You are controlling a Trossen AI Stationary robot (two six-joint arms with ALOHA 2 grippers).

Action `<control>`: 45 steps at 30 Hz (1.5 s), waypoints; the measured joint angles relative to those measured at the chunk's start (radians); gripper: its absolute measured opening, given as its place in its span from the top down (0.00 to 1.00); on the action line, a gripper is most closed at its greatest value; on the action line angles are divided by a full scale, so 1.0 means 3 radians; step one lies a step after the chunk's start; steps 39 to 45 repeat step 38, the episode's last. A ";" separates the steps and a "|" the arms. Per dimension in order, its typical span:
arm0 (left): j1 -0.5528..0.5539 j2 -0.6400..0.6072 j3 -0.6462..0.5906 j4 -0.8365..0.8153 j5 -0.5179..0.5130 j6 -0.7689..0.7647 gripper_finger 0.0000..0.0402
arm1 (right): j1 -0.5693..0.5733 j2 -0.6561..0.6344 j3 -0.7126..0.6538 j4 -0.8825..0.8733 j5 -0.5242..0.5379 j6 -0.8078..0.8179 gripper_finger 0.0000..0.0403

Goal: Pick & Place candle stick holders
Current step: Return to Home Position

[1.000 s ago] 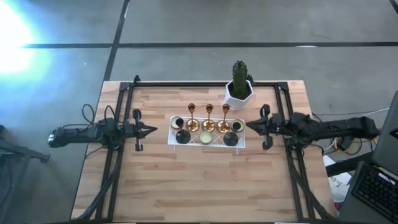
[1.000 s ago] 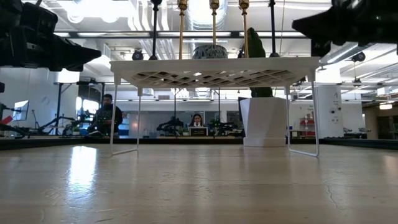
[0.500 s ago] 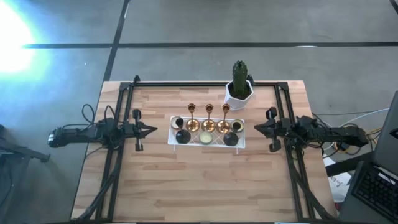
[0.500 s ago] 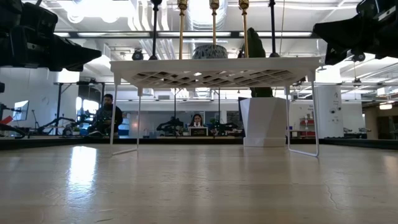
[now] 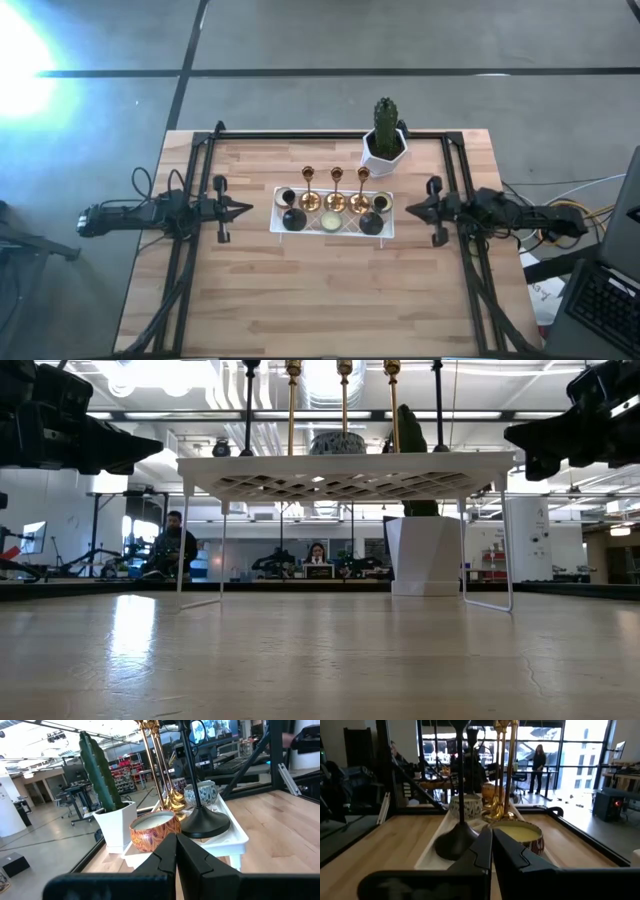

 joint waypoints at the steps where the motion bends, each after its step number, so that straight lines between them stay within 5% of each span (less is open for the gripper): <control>1: 0.0000 0.0000 0.0000 0.0000 -0.0001 0.0000 0.97 | 0.0000 0.0027 0.0000 0.0002 0.0000 -0.0002 0.98; 13: 0.0000 0.0000 0.0000 0.0000 0.0000 0.0000 0.97 | -0.0001 0.0377 0.0000 0.0005 0.0003 -0.0003 0.98; 45: 0.0000 0.0000 0.0000 -0.0001 0.0001 0.0001 0.97 | -0.0001 0.0391 0.0000 0.0007 0.0008 -0.0004 0.98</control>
